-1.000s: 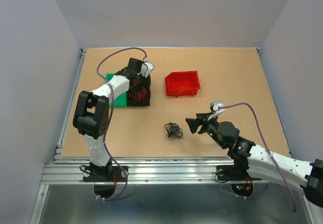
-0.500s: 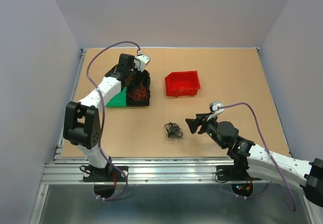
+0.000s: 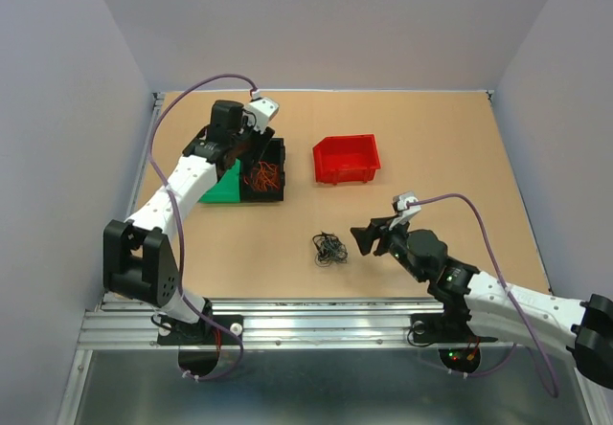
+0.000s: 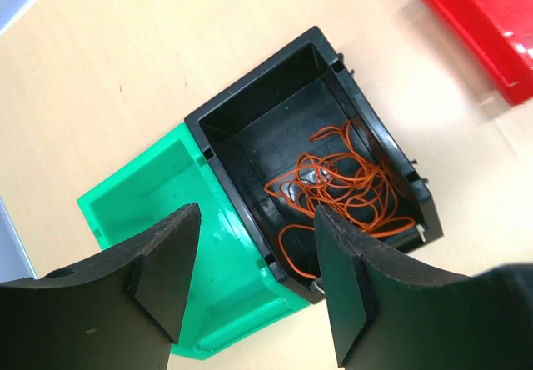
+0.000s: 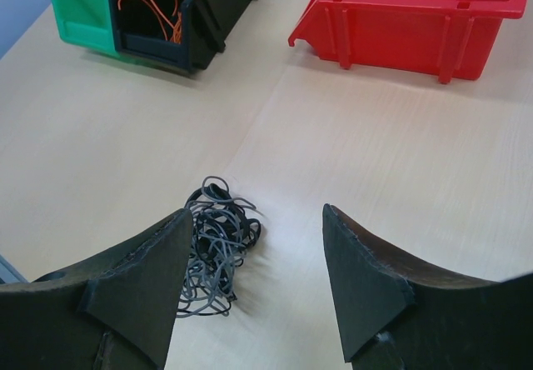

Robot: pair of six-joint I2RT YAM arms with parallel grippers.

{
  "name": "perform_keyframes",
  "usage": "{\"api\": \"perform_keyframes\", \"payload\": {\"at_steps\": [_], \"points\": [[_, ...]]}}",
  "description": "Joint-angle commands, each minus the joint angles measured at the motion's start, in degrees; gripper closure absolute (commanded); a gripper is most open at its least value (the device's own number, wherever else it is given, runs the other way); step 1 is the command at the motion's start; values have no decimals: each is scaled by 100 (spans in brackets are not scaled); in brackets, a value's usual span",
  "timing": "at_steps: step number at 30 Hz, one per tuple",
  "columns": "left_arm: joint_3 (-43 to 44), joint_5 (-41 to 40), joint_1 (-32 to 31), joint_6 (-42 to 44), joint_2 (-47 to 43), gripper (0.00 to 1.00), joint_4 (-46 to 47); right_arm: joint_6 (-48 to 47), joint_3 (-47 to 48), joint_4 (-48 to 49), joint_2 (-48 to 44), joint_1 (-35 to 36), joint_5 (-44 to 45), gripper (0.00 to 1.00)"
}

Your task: Untangle the cables

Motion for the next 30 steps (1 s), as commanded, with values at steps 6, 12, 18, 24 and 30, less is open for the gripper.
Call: {"api": "perform_keyframes", "payload": {"at_steps": [6,12,18,24,30], "points": [[-370,761,-173,288,-430,58,-430,27,283,412,165,27,-21,31],[-414,998,-287,420,-96,68,-474,36,292,429,209,27,-47,31],[-300,1095,-279,429,272,69,-369,45,283,447,192,27,-56,31],[-89,797,-261,358,1037,69,-158,45,257,438,130,27,-65,31],[551,559,-50,244,2109,69,-34,36,222,438,60,27,-65,31]]}}
